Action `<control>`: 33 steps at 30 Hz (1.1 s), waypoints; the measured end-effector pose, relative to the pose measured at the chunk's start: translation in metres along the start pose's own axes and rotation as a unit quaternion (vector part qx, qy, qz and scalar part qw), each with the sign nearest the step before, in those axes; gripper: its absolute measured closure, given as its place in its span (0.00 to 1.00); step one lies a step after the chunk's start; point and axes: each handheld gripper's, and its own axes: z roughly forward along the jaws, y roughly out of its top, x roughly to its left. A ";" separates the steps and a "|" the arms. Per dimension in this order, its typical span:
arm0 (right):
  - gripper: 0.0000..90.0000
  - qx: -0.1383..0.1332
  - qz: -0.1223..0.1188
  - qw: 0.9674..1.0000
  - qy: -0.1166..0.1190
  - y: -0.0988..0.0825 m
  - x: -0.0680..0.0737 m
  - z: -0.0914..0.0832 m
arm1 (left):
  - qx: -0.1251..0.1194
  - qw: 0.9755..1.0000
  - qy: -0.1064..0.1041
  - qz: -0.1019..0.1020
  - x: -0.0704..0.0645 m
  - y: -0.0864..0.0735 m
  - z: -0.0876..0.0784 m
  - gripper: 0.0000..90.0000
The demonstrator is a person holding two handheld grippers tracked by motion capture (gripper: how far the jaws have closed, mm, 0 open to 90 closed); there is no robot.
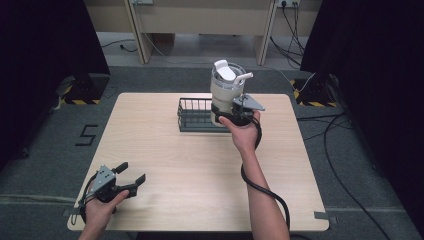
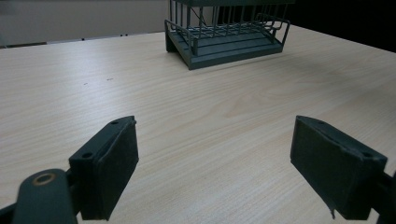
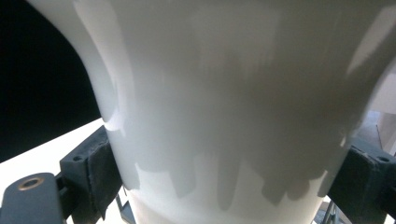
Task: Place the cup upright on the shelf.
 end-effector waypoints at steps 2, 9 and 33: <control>0.12 0.000 0.000 1.000 0.001 0.001 0.000 0.002 | 0.000 1.000 0.000 -0.001 0.000 0.000 0.000 0.16; 0.12 0.000 0.000 1.000 -0.002 0.005 -0.002 0.006 | 0.000 1.000 0.000 -0.001 0.000 0.000 0.000 0.16; 0.12 0.008 0.006 1.000 -0.009 0.015 -0.011 0.028 | -0.001 1.000 -0.001 -0.003 0.000 0.000 0.001 0.16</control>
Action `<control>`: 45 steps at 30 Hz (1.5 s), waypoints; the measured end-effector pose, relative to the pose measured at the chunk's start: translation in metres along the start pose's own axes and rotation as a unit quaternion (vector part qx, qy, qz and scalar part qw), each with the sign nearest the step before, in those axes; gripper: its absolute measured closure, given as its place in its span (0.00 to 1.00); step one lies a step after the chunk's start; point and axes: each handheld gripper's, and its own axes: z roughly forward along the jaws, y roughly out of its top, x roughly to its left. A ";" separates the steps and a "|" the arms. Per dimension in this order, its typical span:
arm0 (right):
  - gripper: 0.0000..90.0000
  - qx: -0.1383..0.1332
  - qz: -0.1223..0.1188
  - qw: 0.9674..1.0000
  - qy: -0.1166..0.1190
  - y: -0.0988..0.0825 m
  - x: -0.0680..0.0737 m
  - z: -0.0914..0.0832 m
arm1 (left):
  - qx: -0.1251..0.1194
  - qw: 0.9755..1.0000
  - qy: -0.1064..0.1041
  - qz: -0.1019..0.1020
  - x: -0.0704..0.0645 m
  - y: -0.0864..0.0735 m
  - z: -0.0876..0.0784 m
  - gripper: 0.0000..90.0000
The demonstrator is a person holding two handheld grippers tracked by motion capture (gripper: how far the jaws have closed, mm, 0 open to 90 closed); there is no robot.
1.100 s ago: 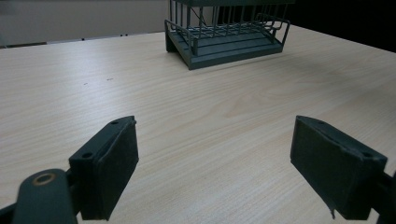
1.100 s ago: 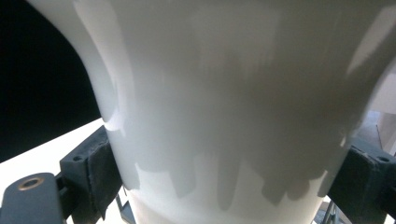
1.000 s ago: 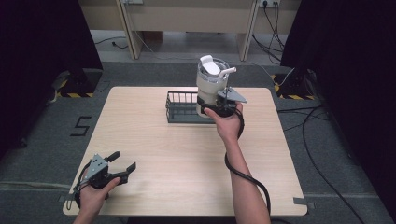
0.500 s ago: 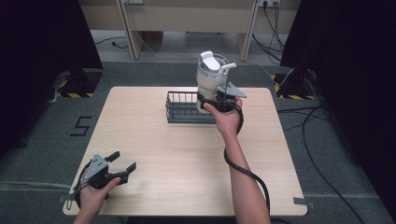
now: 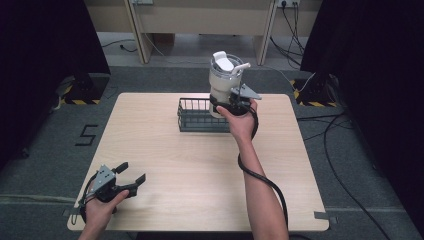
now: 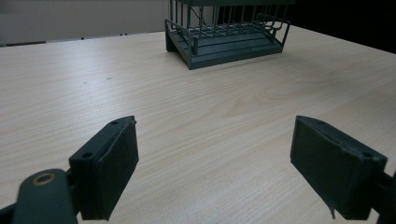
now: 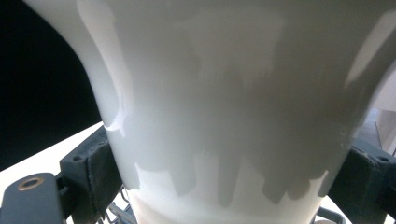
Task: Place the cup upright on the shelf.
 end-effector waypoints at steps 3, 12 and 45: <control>0.12 0.001 0.000 1.000 -0.001 0.001 -0.001 0.002 | 0.000 1.000 0.000 0.000 0.000 0.000 0.000 0.16; 0.12 0.006 0.011 1.000 -0.005 0.002 -0.004 0.013 | -0.001 1.000 -0.003 0.001 0.000 0.000 0.000 0.16; 0.12 0.032 0.022 0.999 -0.017 -0.013 -0.009 0.046 | -0.001 1.000 -0.009 0.000 -0.002 -0.001 0.001 0.16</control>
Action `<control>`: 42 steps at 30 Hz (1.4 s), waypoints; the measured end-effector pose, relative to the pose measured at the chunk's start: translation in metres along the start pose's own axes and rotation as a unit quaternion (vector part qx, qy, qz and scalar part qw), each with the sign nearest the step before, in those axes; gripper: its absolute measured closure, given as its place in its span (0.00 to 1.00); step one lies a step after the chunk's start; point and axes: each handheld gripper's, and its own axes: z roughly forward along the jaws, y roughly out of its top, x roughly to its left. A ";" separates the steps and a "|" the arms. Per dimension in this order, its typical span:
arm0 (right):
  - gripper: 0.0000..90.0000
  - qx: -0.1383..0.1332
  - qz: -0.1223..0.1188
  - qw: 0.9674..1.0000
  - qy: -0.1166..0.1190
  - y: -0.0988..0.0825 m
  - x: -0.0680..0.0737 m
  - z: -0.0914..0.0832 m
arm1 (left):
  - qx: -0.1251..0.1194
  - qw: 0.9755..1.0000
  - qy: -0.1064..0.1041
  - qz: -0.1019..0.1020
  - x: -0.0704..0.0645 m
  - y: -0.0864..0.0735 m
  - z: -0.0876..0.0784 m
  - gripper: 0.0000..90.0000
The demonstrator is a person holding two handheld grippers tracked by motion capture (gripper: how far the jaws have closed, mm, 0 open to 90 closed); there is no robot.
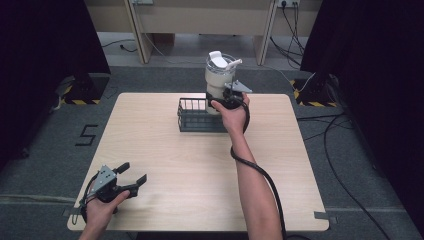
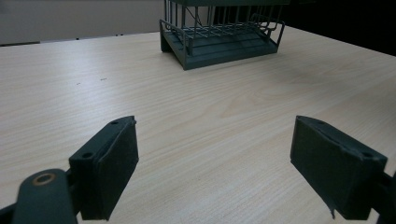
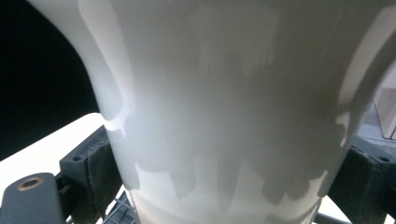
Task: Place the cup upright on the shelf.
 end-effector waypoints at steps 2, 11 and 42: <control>0.12 0.006 0.004 1.000 -0.001 -0.004 -0.001 0.003 | 0.000 1.000 -0.001 0.000 0.000 0.000 0.000 0.16; 0.12 0.023 0.012 1.000 -0.005 -0.019 -0.001 0.013 | 0.002 1.000 -0.002 0.001 0.000 0.000 0.000 0.16; 0.11 0.012 0.010 1.000 -0.014 -0.038 0.000 0.015 | 0.002 1.000 -0.005 0.005 -0.002 0.000 0.001 0.16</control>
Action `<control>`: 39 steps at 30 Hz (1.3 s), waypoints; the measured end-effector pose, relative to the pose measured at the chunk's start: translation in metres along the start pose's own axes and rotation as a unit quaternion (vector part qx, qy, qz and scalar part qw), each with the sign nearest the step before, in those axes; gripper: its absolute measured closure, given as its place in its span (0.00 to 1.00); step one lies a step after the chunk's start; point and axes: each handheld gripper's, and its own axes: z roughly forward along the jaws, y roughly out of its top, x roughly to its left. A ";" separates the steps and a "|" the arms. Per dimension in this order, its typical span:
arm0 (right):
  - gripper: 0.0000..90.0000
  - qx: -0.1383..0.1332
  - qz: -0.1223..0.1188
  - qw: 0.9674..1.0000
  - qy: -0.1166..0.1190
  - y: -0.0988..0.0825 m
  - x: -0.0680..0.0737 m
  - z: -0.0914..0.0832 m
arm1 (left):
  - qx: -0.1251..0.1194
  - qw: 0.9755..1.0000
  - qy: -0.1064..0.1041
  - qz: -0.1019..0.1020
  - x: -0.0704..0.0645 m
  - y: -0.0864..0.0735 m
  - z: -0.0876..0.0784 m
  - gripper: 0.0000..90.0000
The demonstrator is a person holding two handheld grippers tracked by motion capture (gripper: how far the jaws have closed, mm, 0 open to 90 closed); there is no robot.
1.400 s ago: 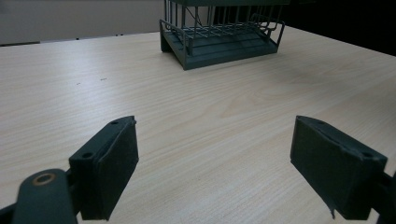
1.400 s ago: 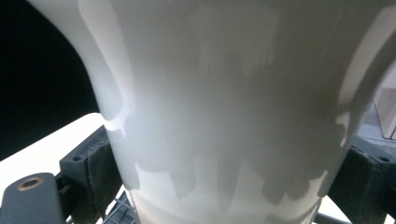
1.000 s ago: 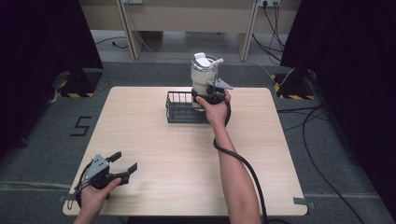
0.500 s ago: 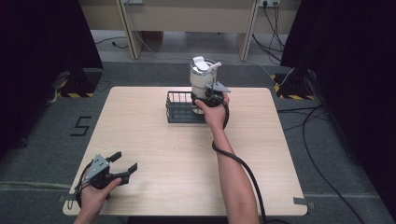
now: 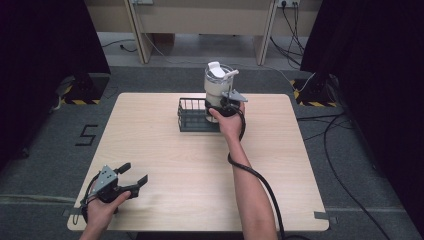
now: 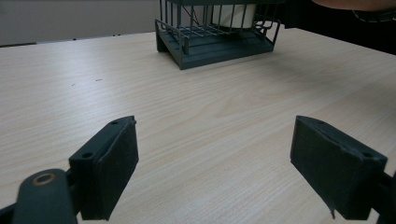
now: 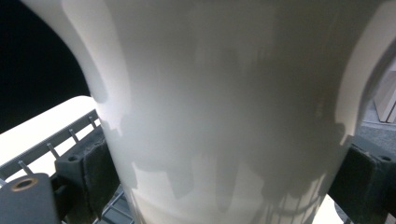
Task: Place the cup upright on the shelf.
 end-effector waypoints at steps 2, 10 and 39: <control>0.11 -0.001 -0.003 1.000 0.001 0.000 0.000 0.000 | -0.001 1.000 0.000 -0.001 0.000 0.000 0.000 0.16; 0.09 0.003 -0.029 1.000 0.006 -0.002 0.006 0.001 | 0.000 1.000 0.000 0.000 0.000 0.000 0.001 0.16; 0.10 0.003 -0.035 0.999 0.000 -0.004 0.008 -0.010 | 0.000 1.000 0.000 0.000 -0.001 0.000 0.001 0.16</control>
